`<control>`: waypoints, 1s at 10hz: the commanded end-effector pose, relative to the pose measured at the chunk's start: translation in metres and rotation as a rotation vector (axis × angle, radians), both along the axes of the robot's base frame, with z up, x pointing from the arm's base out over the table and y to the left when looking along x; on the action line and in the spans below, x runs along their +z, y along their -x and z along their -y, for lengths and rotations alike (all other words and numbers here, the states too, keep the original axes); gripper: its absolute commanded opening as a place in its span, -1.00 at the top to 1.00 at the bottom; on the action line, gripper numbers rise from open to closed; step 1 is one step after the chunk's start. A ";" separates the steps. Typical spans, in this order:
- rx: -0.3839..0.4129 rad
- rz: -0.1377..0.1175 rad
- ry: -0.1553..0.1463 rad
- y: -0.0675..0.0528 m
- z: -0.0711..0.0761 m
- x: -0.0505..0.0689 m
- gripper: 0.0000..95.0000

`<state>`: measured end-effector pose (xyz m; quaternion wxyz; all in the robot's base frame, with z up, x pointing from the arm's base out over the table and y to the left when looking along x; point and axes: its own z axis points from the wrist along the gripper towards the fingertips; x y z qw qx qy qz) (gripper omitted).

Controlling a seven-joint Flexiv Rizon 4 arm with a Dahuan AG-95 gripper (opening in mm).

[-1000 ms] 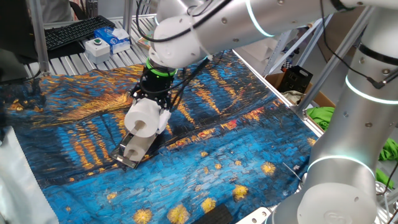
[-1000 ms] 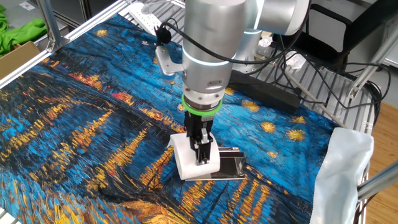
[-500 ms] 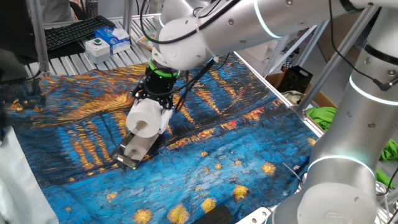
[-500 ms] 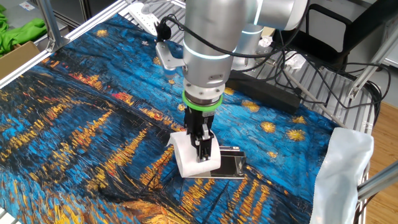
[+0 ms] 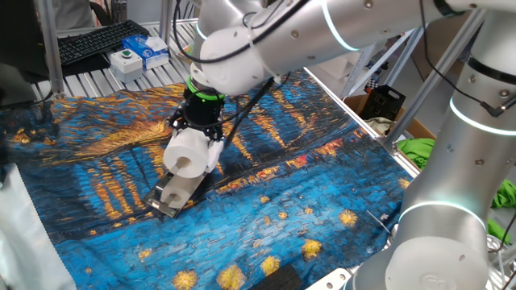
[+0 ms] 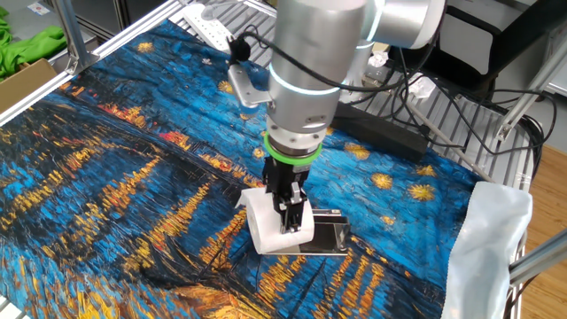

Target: Put the toilet paper on its holder

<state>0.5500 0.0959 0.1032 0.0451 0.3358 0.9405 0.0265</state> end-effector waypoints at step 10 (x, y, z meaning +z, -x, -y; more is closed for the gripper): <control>-0.048 0.026 0.016 0.008 -0.017 -0.005 1.00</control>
